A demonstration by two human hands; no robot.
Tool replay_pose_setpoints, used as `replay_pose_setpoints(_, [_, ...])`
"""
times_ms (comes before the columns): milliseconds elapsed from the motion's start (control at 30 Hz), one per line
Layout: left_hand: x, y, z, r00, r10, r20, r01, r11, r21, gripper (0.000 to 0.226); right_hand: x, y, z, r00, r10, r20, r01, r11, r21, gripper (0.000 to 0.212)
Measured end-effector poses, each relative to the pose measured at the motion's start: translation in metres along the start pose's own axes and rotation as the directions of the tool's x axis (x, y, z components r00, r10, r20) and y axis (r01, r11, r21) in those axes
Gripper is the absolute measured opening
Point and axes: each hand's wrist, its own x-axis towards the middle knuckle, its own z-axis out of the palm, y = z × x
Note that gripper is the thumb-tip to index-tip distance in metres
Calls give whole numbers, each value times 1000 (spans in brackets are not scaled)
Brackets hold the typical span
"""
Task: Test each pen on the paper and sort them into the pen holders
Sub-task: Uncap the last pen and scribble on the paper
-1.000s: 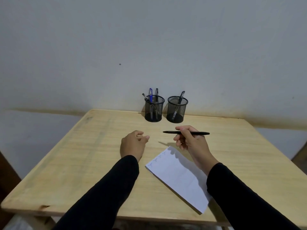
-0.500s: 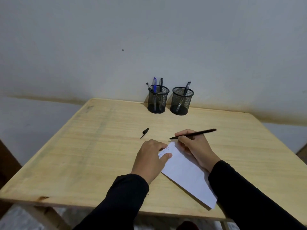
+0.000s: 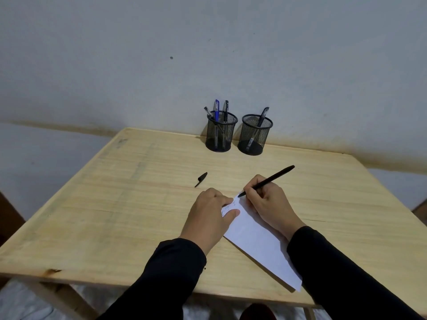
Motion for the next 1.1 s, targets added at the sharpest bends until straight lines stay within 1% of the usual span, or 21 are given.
replay_pose_setpoints(167, [-1, 0, -1, 1000, 2, -2, -2, 1000, 1, 40, 1, 2, 0, 1000, 9, -22, -9, 1000, -20, 16])
replay_pose_setpoints(333, [0, -1, 0, 1000, -2, -7, 2, 1000, -3, 40, 0, 2, 0, 999, 7, -33, -7, 1000, 3, 19])
replay_pose_setpoints(800, [0, -1, 0, 1000, -14, -14, 14, 1000, -7, 39, 0, 0, 2, 998, 18, -61, -18, 1000, 5, 17])
replay_pose_setpoints(867, [1, -1, -1, 999, -30, -22, 29, 998, -49, 37, 1, 2, 1, 997, 44, -67, -44, 999, 6, 15])
replay_pose_setpoints(900, [3, 0, -5, 998, -44, -50, 40, 995, -89, 34, 1, 3, 0, 995, 62, -74, -60, 998, 25, 15])
replay_pose_setpoints(967, [13, -2, -17, 980, -70, -187, 47, 991, -124, 29, 0, 1, -2, 993, 85, -84, -77, 993, 94, 16])
replay_pose_setpoints(1000, [21, -4, -23, 963, -73, -258, 50, 994, -94, 28, -1, -2, -3, 992, 95, -88, -82, 987, 139, 16])
replay_pose_setpoints(1033, [31, -8, -28, 953, -74, -295, 62, 997, -48, 29, -1, -4, -3, 990, 109, -85, -90, 977, 195, 16])
replay_pose_setpoints(1067, [41, -12, -32, 957, -84, -278, 90, 996, 9, 31, -2, -8, -4, 989, 127, -71, -104, 959, 265, 15])
replay_pose_setpoints(1100, [50, -15, -35, 971, -104, -216, 123, 989, 77, 34, -2, -10, -4, 988, 147, -51, -121, 934, 335, 15])
